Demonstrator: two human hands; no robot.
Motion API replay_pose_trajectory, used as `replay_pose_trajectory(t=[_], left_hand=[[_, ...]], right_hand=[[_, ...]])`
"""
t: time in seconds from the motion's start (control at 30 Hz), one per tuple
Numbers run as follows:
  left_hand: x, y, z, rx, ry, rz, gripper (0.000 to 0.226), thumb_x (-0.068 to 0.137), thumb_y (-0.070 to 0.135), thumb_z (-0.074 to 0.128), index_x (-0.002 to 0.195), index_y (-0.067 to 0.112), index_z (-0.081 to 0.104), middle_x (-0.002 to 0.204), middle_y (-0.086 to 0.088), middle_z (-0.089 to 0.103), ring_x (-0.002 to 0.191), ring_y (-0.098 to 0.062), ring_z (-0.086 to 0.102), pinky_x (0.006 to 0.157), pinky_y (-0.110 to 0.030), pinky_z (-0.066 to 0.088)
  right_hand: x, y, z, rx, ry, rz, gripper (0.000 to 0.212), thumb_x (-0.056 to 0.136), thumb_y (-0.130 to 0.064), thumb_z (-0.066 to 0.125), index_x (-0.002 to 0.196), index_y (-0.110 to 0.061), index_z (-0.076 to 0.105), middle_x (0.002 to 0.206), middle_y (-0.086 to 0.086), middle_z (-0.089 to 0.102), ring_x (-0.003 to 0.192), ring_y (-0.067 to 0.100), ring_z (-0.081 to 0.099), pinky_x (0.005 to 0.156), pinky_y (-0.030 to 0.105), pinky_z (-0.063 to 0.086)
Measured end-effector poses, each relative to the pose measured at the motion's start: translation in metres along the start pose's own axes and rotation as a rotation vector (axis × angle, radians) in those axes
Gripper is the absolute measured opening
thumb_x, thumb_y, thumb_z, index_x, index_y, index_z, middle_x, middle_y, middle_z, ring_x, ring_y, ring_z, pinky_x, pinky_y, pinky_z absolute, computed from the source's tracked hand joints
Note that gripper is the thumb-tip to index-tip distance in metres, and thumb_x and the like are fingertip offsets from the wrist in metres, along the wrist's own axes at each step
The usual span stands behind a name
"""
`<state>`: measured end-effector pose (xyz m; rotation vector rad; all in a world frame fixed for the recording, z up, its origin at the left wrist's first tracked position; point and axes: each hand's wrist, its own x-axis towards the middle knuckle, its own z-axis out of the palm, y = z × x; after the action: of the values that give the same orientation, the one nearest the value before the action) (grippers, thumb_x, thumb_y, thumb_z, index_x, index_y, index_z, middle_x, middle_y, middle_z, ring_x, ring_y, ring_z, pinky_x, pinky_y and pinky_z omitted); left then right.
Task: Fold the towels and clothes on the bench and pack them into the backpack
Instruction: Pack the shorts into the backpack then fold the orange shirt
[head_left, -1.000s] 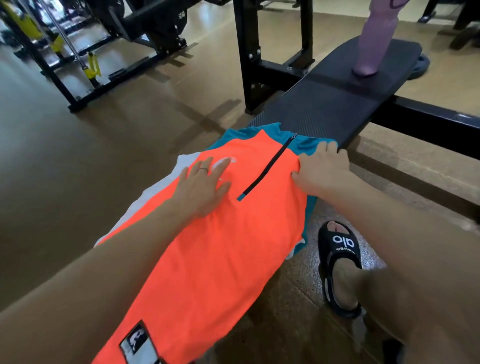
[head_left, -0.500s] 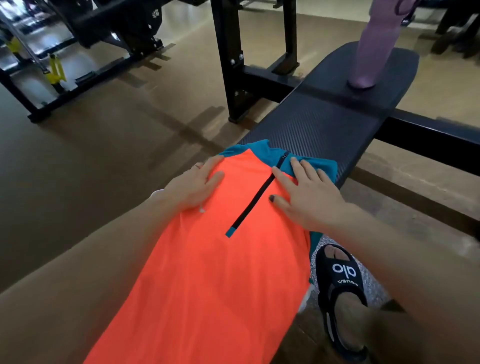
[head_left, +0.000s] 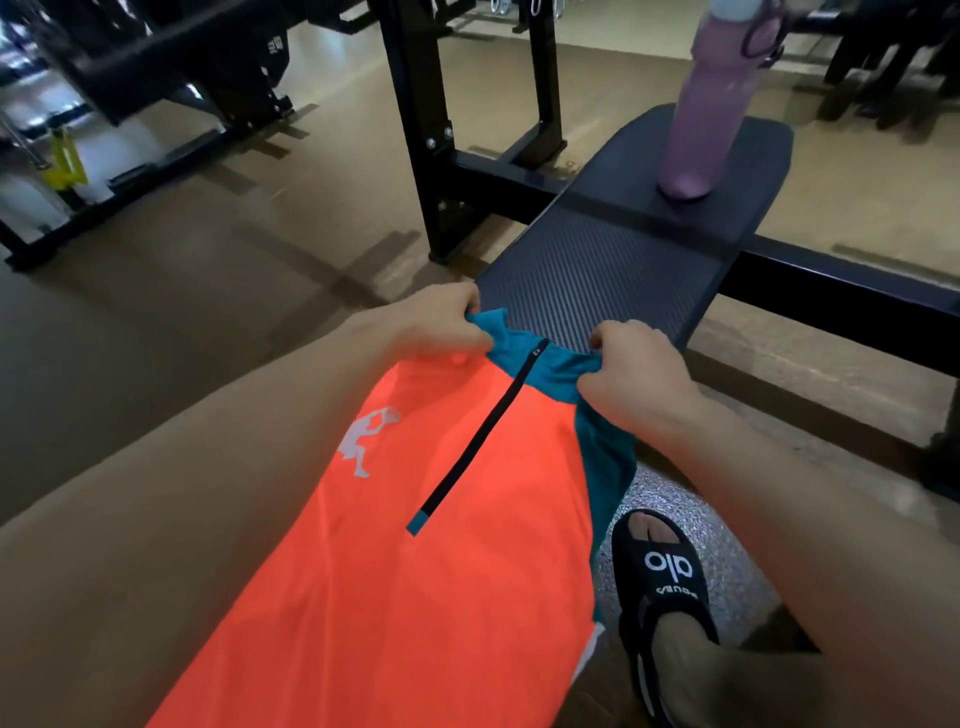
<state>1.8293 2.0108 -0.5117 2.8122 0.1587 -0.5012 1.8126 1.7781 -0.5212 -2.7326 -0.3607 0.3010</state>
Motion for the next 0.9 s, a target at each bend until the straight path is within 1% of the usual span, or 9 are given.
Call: replay_pose_trajectory(t=[0.1, 0.17, 0.23, 0.37, 0.47, 0.57, 0.63, 0.73, 0.9], left_hand=[[0.004, 0.015, -0.013, -0.076, -0.135, -0.046, 0.029, 0.085, 0.036, 0.067, 0.102, 0.017, 0.054, 0.09, 0.002, 0.055, 0.081, -0.016, 0.052, 0.065, -0.032, 0.041], [0.005, 0.019, -0.022, -0.128, -0.2, -0.061, 0.027, 0.088, 0.03, 0.067, 0.112, 0.02, 0.058, 0.096, 0.005, 0.057, 0.087, -0.013, 0.056, 0.066, -0.027, 0.045], [0.003, 0.017, -0.03, -0.218, -0.244, -0.014, 0.024, 0.082, 0.016, 0.07, 0.104, 0.022, 0.063, 0.094, 0.003, 0.063, 0.083, -0.014, 0.062, 0.066, -0.027, 0.049], [-0.002, 0.02, -0.041, -0.346, -0.068, 0.185, 0.033, 0.065, -0.007, 0.064, 0.084, 0.017, 0.05, 0.082, -0.006, 0.052, 0.067, -0.012, 0.046, 0.057, -0.028, 0.041], [-0.004, 0.021, -0.036, -0.39, 0.042, 0.21, 0.042, 0.067, -0.017, 0.057, 0.092, 0.015, 0.048, 0.083, -0.005, 0.048, 0.061, -0.009, 0.043, 0.049, -0.022, 0.039], [-0.002, 0.015, -0.02, -0.261, 0.02, 0.18, 0.054, 0.071, -0.009, 0.058, 0.114, 0.022, 0.055, 0.096, 0.001, 0.053, 0.074, -0.015, 0.055, 0.061, -0.032, 0.051], [0.003, 0.015, -0.011, -0.168, 0.041, 0.151, 0.046, 0.08, -0.005, 0.057, 0.116, 0.024, 0.058, 0.098, 0.005, 0.057, 0.085, -0.018, 0.06, 0.073, -0.033, 0.052], [0.012, 0.016, 0.006, -0.106, 0.21, -0.01, 0.021, 0.096, 0.013, 0.051, 0.116, 0.012, 0.059, 0.107, -0.006, 0.062, 0.1, -0.023, 0.059, 0.083, -0.034, 0.046], [0.0, 0.016, 0.028, 0.006, 0.402, -0.144, 0.036, 0.105, 0.031, 0.04, 0.132, 0.009, 0.047, 0.128, -0.023, 0.054, 0.119, -0.041, 0.052, 0.097, -0.049, 0.043]], right_hand=[[0.004, -0.001, -0.006, 0.101, -0.027, 0.004, 0.023, 0.075, -0.011, 0.058, 0.095, -0.01, 0.068, 0.107, 0.013, 0.062, 0.1, 0.035, 0.057, 0.083, 0.038, 0.051], [0.007, -0.001, -0.01, 0.157, -0.052, 0.02, 0.019, 0.078, -0.011, 0.058, 0.096, -0.012, 0.063, 0.111, 0.012, 0.056, 0.103, 0.034, 0.054, 0.083, 0.037, 0.048], [0.008, 0.001, -0.013, 0.205, -0.074, 0.028, 0.021, 0.081, -0.01, 0.059, 0.101, -0.013, 0.057, 0.112, 0.011, 0.051, 0.102, 0.032, 0.052, 0.078, 0.035, 0.042], [0.009, 0.005, -0.021, 0.307, -0.108, 0.046, 0.031, 0.082, -0.01, 0.06, 0.112, -0.015, 0.052, 0.109, 0.005, 0.051, 0.095, 0.024, 0.051, 0.071, 0.033, 0.043], [0.01, 0.007, -0.023, 0.361, -0.024, 0.054, 0.031, 0.081, -0.006, 0.058, 0.11, -0.017, 0.057, 0.105, 0.001, 0.05, 0.093, 0.02, 0.05, 0.071, 0.031, 0.042], [0.01, 0.011, -0.016, 0.296, -0.059, 0.056, 0.029, 0.082, -0.005, 0.057, 0.107, -0.015, 0.066, 0.103, 0.004, 0.059, 0.101, 0.026, 0.057, 0.077, 0.031, 0.045], [0.012, 0.018, -0.008, 0.203, -0.06, 0.062, 0.024, 0.084, -0.011, 0.058, 0.107, -0.014, 0.065, 0.11, 0.009, 0.064, 0.106, 0.031, 0.06, 0.086, 0.038, 0.052], [0.015, 0.026, -0.002, 0.094, 0.003, 0.085, 0.017, 0.09, -0.019, 0.058, 0.105, -0.011, 0.054, 0.117, 0.017, 0.061, 0.109, 0.038, 0.058, 0.087, 0.041, 0.049], [0.015, 0.032, 0.0, 0.079, -0.029, 0.155, 0.038, 0.094, -0.023, 0.057, 0.123, -0.004, 0.041, 0.13, 0.023, 0.05, 0.119, 0.042, 0.052, 0.093, 0.043, 0.046]])
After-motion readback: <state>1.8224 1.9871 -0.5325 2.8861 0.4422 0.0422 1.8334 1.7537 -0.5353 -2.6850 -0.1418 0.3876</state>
